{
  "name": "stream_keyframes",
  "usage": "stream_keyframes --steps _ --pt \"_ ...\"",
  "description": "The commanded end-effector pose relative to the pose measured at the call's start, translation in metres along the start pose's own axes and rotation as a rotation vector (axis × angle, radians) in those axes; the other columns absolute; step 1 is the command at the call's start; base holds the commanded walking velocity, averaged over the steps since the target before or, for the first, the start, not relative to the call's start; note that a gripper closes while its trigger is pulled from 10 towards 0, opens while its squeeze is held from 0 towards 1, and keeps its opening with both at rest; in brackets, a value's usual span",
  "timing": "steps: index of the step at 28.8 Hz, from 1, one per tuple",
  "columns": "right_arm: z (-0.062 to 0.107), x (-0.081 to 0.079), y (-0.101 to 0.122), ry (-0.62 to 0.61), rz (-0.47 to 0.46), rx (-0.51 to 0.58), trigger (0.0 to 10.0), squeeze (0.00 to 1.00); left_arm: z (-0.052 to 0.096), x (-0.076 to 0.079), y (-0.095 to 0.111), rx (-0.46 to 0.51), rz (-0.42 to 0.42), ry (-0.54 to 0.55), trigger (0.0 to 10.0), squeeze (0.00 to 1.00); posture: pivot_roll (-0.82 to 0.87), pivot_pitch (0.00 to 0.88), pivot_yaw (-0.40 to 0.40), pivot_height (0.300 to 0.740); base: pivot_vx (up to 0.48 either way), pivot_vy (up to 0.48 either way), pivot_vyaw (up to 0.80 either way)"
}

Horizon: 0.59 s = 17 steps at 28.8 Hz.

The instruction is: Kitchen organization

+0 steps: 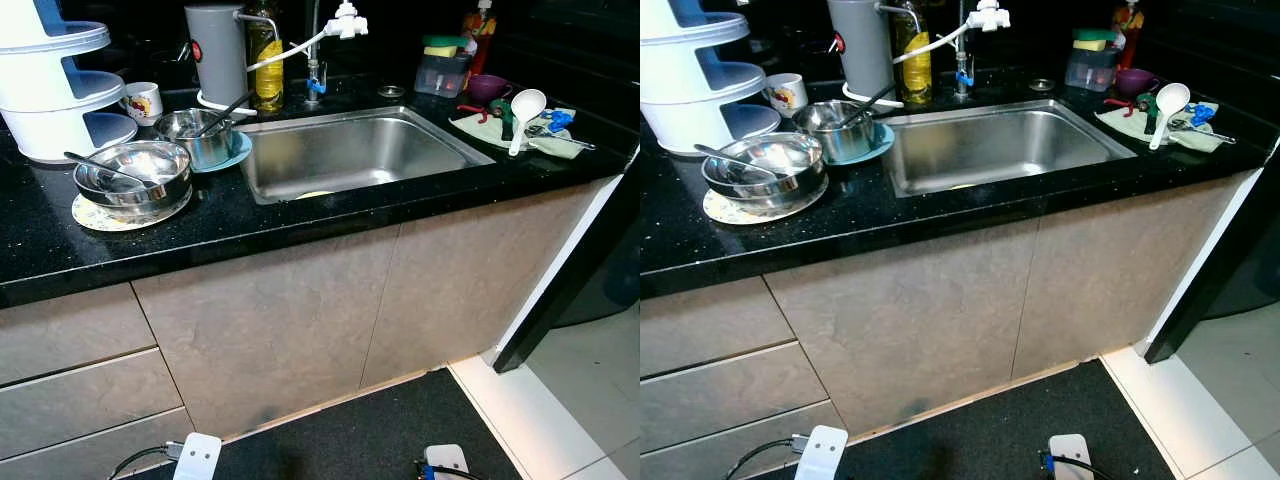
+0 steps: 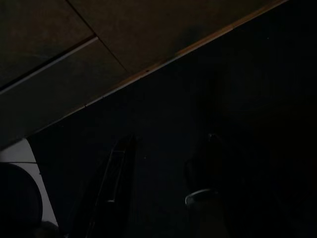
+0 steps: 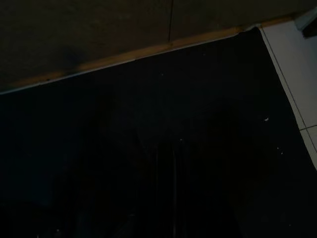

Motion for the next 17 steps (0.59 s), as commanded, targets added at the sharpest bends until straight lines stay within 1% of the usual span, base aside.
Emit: stream_keyframes --steps 1,3,8,12,17 --pt "0.003 0.001 -0.01 -0.016 -0.02 -0.04 10.0 0.0 0.002 -0.001 -0.006 -0.013 0.011 -0.003 10.0 0.0 -0.06 0.14 0.013 0.74 0.0 0.0 0.0" --pt "0.002 -0.003 -0.012 -0.017 -0.021 -0.057 10.0 0.0 0.0 -0.002 -0.005 -0.017 0.019 -0.007 10.0 0.0 -0.06 0.138 0.029 0.74 0.0 0.0 0.0" --pt "0.001 -0.004 -0.014 -0.021 -0.008 -0.075 10.0 0.0 -0.002 0.001 0.0 -0.006 0.018 -0.021 10.0 0.0 -0.05 0.142 0.034 0.74 0.0 0.0 0.0" --pt "0.001 -0.005 -0.013 -0.01 0.006 -0.075 10.0 0.0 -0.002 0.004 0.005 0.023 -0.004 -0.04 10.0 0.0 -0.05 0.142 0.036 0.74 0.0 0.0 0.72" --pt "0.001 -0.006 -0.013 -0.012 0.008 -0.074 10.0 0.0 0.0 0.003 0.001 0.018 -0.007 -0.038 10.0 0.0 -0.05 0.144 0.035 0.74 0.0 0.0 0.8"
Point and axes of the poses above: a point about 5 cm out from each wrist's last joint towards the gripper, its own z axis pointing back from the gripper into the wrist, its own y axis along the axis of the wrist's last joint, x = y × z, the point moved 1 cm from there along -z, pointing out of the wrist towards the gripper, and after that the axes turned 6 degrees about -z, right-handed, at the moved point
